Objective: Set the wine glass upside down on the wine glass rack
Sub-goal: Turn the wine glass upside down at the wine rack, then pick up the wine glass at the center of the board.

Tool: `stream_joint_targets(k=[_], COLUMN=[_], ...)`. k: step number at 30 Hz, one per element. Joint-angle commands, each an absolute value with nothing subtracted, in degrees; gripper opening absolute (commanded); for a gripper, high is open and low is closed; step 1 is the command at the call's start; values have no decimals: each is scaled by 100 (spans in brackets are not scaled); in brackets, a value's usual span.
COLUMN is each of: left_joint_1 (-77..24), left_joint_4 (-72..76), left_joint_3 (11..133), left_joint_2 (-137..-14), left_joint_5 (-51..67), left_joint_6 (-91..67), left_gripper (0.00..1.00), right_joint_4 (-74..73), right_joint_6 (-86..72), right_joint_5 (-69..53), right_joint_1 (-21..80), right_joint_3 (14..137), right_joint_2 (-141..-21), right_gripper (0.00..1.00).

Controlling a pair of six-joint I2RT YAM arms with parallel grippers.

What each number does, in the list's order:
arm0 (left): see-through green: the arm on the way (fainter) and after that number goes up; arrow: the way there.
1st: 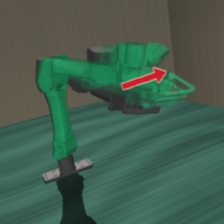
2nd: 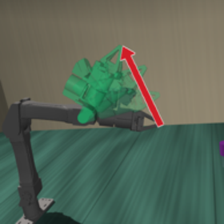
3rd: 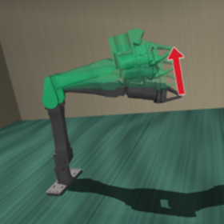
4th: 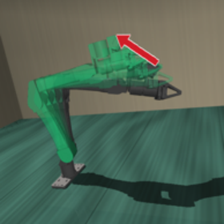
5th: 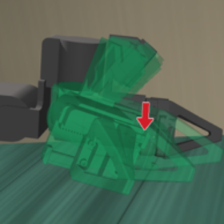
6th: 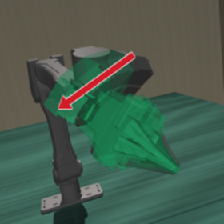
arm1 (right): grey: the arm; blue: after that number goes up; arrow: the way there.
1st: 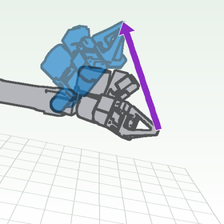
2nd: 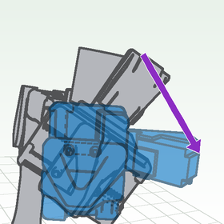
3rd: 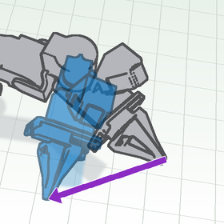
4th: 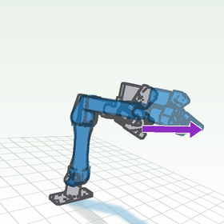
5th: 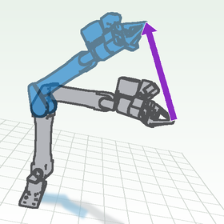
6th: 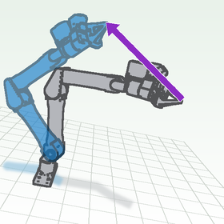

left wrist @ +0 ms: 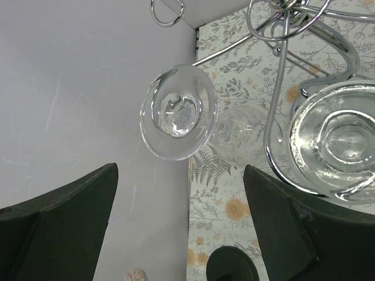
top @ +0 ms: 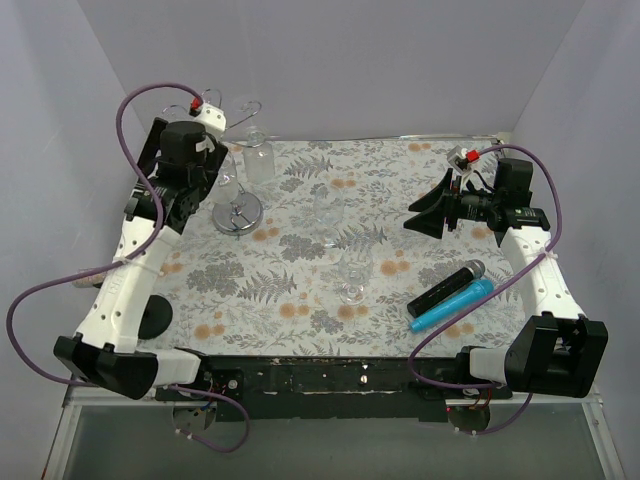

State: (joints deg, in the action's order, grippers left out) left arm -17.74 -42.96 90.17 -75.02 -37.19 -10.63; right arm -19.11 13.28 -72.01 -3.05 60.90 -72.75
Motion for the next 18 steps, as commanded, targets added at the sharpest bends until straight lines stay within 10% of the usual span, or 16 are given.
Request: stream_joint_targets(k=[1, 18], left_joint_1=[-1793, -1784], left_joint_4=[-4482, -4746], left_joint_3=[9062, 9097], left_joint_2=[-6979, -5371], left_joint_5=[-3639, -2497], left_joint_6=[-1529, -2899], left_gripper=[91, 98], right_joint_4=[-1819, -1977], right_joint_6=[1415, 1705], right_joint_5=[-7172, -6891], right_joint_1=[-343, -343], right_joint_3=[6047, 6082], right_joint_2=[-7207, -7242], right_gripper=[74, 74])
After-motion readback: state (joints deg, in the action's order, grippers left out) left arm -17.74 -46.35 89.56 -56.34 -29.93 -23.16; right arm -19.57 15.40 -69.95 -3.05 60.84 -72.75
